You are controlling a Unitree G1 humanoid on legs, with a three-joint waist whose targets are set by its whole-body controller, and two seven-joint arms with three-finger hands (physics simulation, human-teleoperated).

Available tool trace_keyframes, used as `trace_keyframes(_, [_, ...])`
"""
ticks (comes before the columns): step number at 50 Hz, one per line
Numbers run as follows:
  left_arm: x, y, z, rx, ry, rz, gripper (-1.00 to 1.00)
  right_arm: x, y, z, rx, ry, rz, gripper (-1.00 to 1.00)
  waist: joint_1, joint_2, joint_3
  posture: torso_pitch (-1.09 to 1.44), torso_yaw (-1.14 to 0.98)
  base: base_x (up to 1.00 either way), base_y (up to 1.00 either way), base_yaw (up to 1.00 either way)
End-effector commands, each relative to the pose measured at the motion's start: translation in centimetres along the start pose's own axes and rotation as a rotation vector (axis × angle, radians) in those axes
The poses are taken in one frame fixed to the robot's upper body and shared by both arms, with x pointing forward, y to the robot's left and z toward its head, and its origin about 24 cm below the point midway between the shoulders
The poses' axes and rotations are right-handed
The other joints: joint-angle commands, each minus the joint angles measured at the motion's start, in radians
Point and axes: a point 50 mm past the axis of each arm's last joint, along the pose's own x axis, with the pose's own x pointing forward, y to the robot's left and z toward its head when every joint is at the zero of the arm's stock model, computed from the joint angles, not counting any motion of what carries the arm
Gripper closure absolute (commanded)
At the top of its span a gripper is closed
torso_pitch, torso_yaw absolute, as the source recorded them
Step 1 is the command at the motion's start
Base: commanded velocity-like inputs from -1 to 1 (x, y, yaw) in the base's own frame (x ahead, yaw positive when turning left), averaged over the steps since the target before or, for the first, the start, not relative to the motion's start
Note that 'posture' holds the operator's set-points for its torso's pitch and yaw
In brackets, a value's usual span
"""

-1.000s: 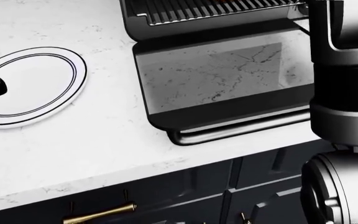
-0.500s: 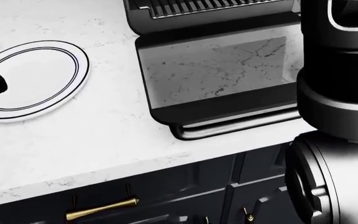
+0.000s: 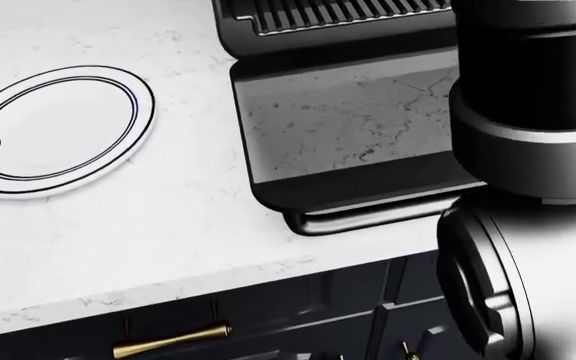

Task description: Pick the bread from the rack and place it on the plate on the counter.

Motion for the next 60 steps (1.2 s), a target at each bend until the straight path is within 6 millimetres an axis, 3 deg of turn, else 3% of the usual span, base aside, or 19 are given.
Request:
trace_keyframes(1, [-0.2,0.4,1.2,0.006,-0.073,0.024,-1.0,-0.4,-0.1,2.0,-0.011,-0.097,-0.013,1.0,0.005,0.005,-0.028,0.0,0.18,0.0,0.0,0.0])
trace_keyframes(14, [-0.7,1.1,1.6,-0.002,-0.069,0.042,-1.0,0.2,0.7,2.7,-0.011,-0.107,0.015,1.0,0.08,0.007,-0.03,0.0,0.24,0.0,0.0,0.0])
trace_keyframes(28, [-0.9,1.6,2.0,-0.007,-0.072,0.056,-1.0,1.2,1.4,2.6,-0.012,-0.105,0.044,1.0,0.187,0.025,-0.04,0.0,0.31,0.0,0.0,0.0])
trace_keyframes(47, [-1.3,1.9,1.5,-0.005,-0.062,0.06,-1.0,2.1,2.2,1.3,0.01,-0.076,0.069,1.0,0.316,0.042,-0.058,0.0,0.41,0.0,0.0,0.0])
trace_keyframes(60, [-1.3,1.8,1.4,-0.008,-0.063,0.055,-1.0,4.2,3.2,-0.8,0.002,-0.047,0.081,1.0,0.384,0.049,-0.071,0.0,0.47,0.0,0.0,0.0])
